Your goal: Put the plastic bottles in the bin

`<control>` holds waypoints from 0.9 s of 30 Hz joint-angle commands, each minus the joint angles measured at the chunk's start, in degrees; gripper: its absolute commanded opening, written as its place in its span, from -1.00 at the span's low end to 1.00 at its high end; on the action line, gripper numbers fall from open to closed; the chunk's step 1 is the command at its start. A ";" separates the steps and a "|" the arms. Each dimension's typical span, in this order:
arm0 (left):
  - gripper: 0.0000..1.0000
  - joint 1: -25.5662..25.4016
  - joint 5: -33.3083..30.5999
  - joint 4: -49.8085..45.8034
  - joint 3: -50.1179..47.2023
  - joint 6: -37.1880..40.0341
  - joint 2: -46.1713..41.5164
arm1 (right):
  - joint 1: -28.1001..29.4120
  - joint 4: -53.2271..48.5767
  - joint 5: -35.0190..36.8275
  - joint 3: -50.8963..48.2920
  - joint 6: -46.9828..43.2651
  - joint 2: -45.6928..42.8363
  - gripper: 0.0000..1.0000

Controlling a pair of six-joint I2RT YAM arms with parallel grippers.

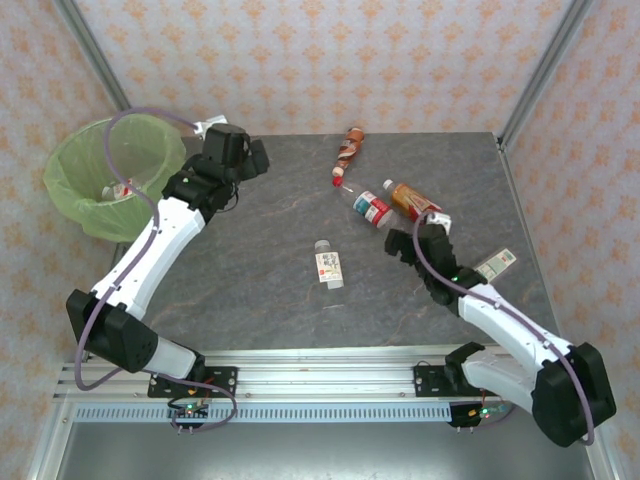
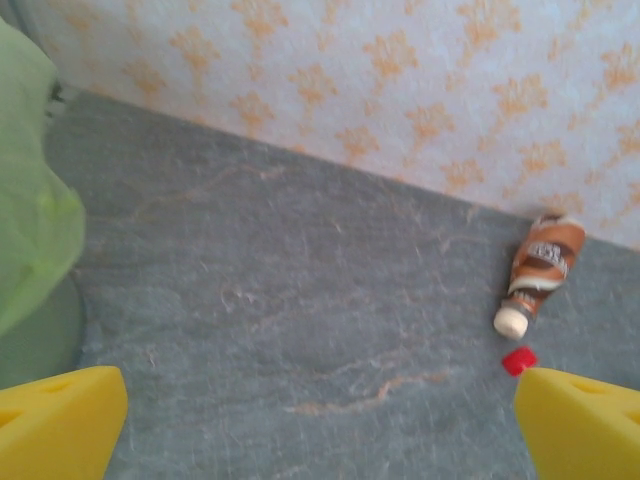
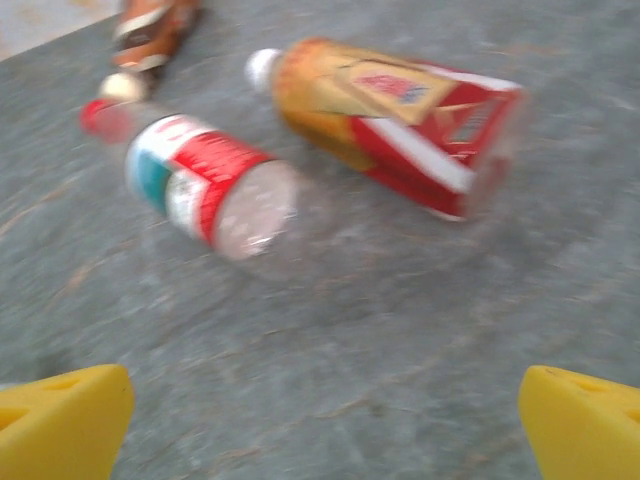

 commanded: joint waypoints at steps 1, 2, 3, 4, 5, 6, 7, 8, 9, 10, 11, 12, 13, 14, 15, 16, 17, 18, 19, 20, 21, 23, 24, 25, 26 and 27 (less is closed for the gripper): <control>1.00 -0.51 1.84 1.87 -2.33 -2.49 1.03 | -6.37 -11.57 1.46 4.20 3.32 -1.98 0.98; 1.00 -0.63 2.43 1.99 -2.82 -2.98 1.32 | -9.10 -13.20 0.82 4.78 3.26 -1.99 0.98; 1.00 -0.60 2.66 1.95 -3.08 -3.41 1.63 | -11.37 -14.54 0.07 5.26 3.16 -1.99 0.98; 1.00 -0.60 2.84 1.91 -3.42 -3.76 1.98 | -13.67 -15.68 -0.42 5.87 3.15 -1.95 0.98; 1.00 -0.59 3.00 1.91 -3.70 -4.05 2.29 | -15.76 -16.52 -0.81 6.44 2.93 -1.90 0.98; 1.00 -0.60 3.41 2.14 -3.95 -4.06 2.49 | -17.24 -17.00 -0.83 6.74 2.80 -1.78 0.98; 1.00 -0.60 4.45 2.69 -4.30 -4.06 2.79 | -18.96 -17.44 -0.88 7.03 2.70 -1.56 0.98; 1.00 -0.60 5.84 3.38 -4.67 -4.06 2.93 | -20.67 -17.90 -0.79 7.32 2.99 -1.11 0.98; 1.00 -0.64 6.85 3.91 -5.04 -3.87 3.01 | -22.32 -18.42 -0.99 7.60 3.47 -0.59 0.98; 1.00 -0.60 8.06 4.63 -5.46 -3.75 3.06 | -23.97 -19.12 -1.58 7.86 4.11 0.13 0.98; 1.00 -0.64 8.80 5.15 -5.98 -3.49 3.03 | -25.76 -19.92 -2.12 8.17 4.81 0.90 0.98; 1.00 -0.68 9.06 5.53 -6.39 -3.38 2.98 | -26.89 -20.60 -2.32 8.35 5.35 1.51 0.98; 1.00 -0.66 9.04 5.68 -6.75 -3.05 2.89 | -27.81 -21.41 -2.45 8.57 6.10 2.19 0.98; 1.00 -0.67 8.70 5.61 -7.03 -2.70 2.76 | -28.09 -22.18 -2.44 8.59 6.85 2.85 0.98; 1.00 -0.67 8.49 5.44 -7.24 -2.35 2.63 | -28.16 -22.75 -2.65 8.43 7.57 3.21 0.98; 1.00 -0.64 8.26 5.13 -7.42 -1.93 2.49 | -28.09 -23.39 -3.81 8.02 8.22 3.58 0.99; 1.00 -0.60 8.00 5.07 -7.72 -1.54 2.36 | -28.14 -24.02 -5.26 7.43 8.76 3.95 0.98; 1.00 -0.61 7.87 5.06 -8.06 -1.17 2.19 | -28.10 -24.80 -6.28 6.90 9.54 4.19 0.98; 1.00 -0.66 7.57 5.04 -8.42 -0.84 2.04 | -28.12 -25.71 -6.93 6.22 10.39 4.40 0.99; 1.00 -0.66 7.16 5.12 -8.83 -0.52 1.80 | -28.11 -26.40 -7.18 5.38 11.71 4.38 0.96; 1.00 -0.62 6.93 5.19 -9.15 -0.22 1.71 | -28.15 -26.17 -7.59 4.33 12.49 4.08 0.90; 1.00 -0.61 6.18 5.20 -9.59 0.73 1.68 | -28.16 -24.77 -8.61 1.72 13.93 3.46 0.80; 1.00 -0.60 5.98 5.23 -9.62 1.07 1.78 | -28.17 -24.25 -8.40 0.72 14.22 3.46 0.76; 1.00 -0.66 5.85 5.25 -9.54 1.61 2.00 | -28.13 -23.90 -8.08 -0.13 14.19 3.79 0.74; 1.00 -0.60 5.81 5.12 -9.31 2.10 2.27 | -28.10 -23.89 -7.82 -0.46 14.11 4.50 0.71; 1.00 -0.65 5.76 5.07 -9.10 2.37 2.47 | -28.04 -23.98 -7.90 -0.50 13.70 5.30 0.69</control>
